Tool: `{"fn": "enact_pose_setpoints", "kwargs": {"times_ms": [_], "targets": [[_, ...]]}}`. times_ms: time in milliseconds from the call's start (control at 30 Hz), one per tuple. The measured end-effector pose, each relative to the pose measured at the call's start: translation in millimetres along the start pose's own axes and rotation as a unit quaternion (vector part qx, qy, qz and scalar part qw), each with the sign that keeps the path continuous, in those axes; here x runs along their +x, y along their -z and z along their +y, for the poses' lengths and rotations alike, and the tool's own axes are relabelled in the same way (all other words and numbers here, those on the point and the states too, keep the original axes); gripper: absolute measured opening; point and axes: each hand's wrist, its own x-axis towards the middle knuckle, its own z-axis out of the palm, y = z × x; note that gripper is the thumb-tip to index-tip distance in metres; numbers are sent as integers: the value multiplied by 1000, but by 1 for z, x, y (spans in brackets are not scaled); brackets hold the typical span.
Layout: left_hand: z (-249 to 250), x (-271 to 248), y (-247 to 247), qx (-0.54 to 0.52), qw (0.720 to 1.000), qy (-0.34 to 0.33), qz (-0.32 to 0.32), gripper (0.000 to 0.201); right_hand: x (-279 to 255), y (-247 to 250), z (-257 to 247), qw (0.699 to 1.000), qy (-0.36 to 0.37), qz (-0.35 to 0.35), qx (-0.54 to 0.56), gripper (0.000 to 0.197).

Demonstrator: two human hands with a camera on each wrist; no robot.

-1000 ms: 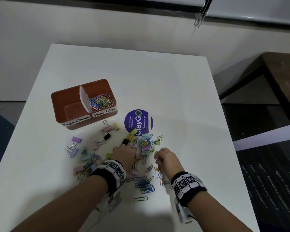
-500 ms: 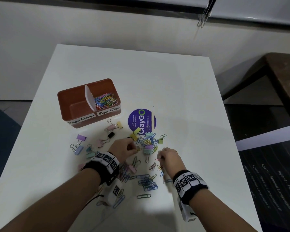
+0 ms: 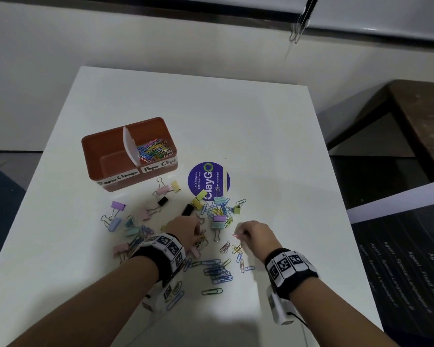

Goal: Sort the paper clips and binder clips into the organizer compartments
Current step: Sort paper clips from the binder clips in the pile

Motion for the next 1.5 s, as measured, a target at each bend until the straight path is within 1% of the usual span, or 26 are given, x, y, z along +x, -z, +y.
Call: {"fn": "enact_pose_setpoints", "kwargs": {"times_ms": [67, 133, 267, 433, 500, 567, 633, 733, 800, 933, 1033, 1133, 1200, 1267, 1367, 1433, 1467, 1500], "targets": [[2, 2, 1, 12, 1000, 10, -5, 22, -3, 3, 3, 999, 24, -21, 29, 12], [4, 4, 1, 20, 1000, 20, -8, 23, -9, 2, 5, 998, 52, -39, 11, 10], [6, 7, 1, 14, 999, 35, -15, 25, -17, -13, 7, 996, 83, -33, -5, 7], [6, 9, 3, 5, 999, 32, -18, 22, -15, -25, 9, 999, 45, -11, -21, 17], [5, 9, 4, 4, 1000, 23, -20, 20, -13, -21, 2, 998, 31, -37, -41, 23], [4, 8, 4, 5, 1000, 14, -24, 19, -12, -17, -5, 996, 9, -72, -51, 24], [3, 7, 5, 0, 1000, 7, -25, 18, -12, -15, -9, 997, -8, -73, -37, 24], [0, 7, 7, -24, 1000, -5, -20, 20, -17, -17, -10, 999, -11, -50, -16, 26], [-1, 5, 10, -37, 999, -8, -14, 21, -19, -18, -12, 998, -8, -47, -44, 27], [-8, 0, 20, -83, 997, -3, -2, 18, -24, -18, -18, 994, 24, -44, -93, 28], [-13, -7, 31, -91, 996, -1, 4, 21, -26, -15, -19, 994, 35, -51, -89, 25], [-21, -14, 40, -115, 993, -1, 16, 18, -25, -10, -19, 998, 34, -47, -38, 22], [-27, -19, 49, -125, 992, 1, 31, 16, -23, -3, -22, 999, 35, -32, 5, 21], [-34, -23, 62, -132, 990, 0, 59, 16, -20, 8, -31, 999, 37, -13, 28, 21], [-44, -29, 82, -147, 983, -10, 105, 17, -7, 27, -51, 996, 62, 0, 70, 33], [-51, -30, 94, -160, 978, -17, 133, 16, 4, 37, -64, 994, 71, 2, 80, 27], [-54, -30, 98, -167, 976, -20, 140, 15, 10, 41, -69, 994, 75, 8, 82, 26], [-56, -30, 100, -172, 974, -22, 144, 14, 13, 45, -74, 993, 76, 12, 84, 29]]}}
